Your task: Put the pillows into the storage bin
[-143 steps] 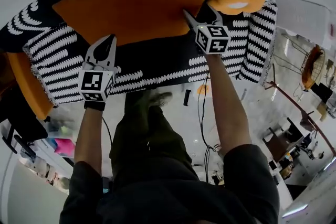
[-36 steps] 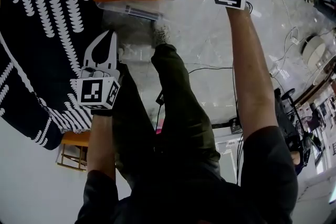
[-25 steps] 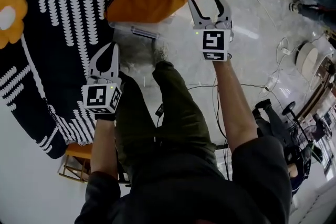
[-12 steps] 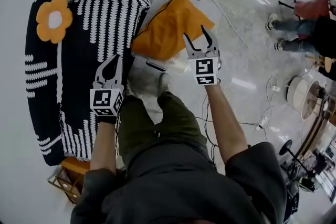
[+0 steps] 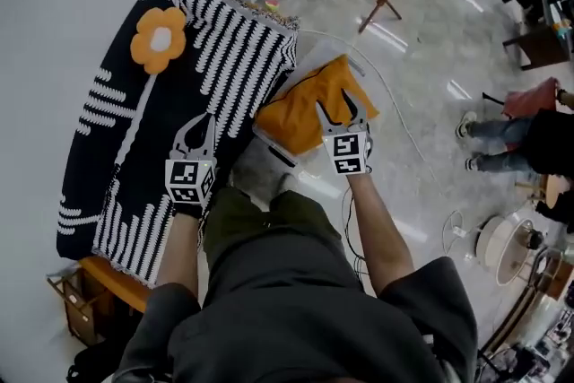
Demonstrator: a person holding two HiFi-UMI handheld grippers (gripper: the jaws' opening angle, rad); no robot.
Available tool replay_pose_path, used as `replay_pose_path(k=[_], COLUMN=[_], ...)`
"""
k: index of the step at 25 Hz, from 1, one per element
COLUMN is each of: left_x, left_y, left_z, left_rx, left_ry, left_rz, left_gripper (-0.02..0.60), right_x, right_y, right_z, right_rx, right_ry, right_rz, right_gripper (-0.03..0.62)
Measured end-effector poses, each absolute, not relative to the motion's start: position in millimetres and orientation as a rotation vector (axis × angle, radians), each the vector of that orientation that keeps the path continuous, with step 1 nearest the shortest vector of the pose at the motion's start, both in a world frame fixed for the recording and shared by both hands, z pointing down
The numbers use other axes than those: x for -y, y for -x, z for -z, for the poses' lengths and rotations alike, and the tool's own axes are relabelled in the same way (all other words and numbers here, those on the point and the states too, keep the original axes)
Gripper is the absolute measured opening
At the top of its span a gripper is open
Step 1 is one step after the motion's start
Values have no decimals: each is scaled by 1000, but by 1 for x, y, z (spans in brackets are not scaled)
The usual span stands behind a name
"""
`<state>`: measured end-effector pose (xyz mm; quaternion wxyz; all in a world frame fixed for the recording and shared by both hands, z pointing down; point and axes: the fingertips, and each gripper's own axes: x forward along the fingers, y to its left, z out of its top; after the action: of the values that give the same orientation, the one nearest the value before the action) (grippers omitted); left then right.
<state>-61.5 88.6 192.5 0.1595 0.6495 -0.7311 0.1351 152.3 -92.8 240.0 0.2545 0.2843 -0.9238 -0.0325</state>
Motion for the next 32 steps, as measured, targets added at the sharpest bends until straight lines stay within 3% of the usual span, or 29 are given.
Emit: replay_pose_path(k=[6, 14, 32], left_x=[-136, -165, -121], left_y=[81, 148, 392], left_z=[-170, -215, -327], left_rx=[2205, 2253, 2255], left_ry=[-1741, -1575, -1371], left_rz=[-333, -247, -184], left_gripper=[3, 3, 3], right_x=[76, 59, 89], right_y=[-125, -30, 282], right_z=[-225, -242, -335], right_rx=[2539, 2547, 2512], right_ry=[-657, -482, -152], right_rz=[117, 169, 217], right_gripper=[259, 259, 259])
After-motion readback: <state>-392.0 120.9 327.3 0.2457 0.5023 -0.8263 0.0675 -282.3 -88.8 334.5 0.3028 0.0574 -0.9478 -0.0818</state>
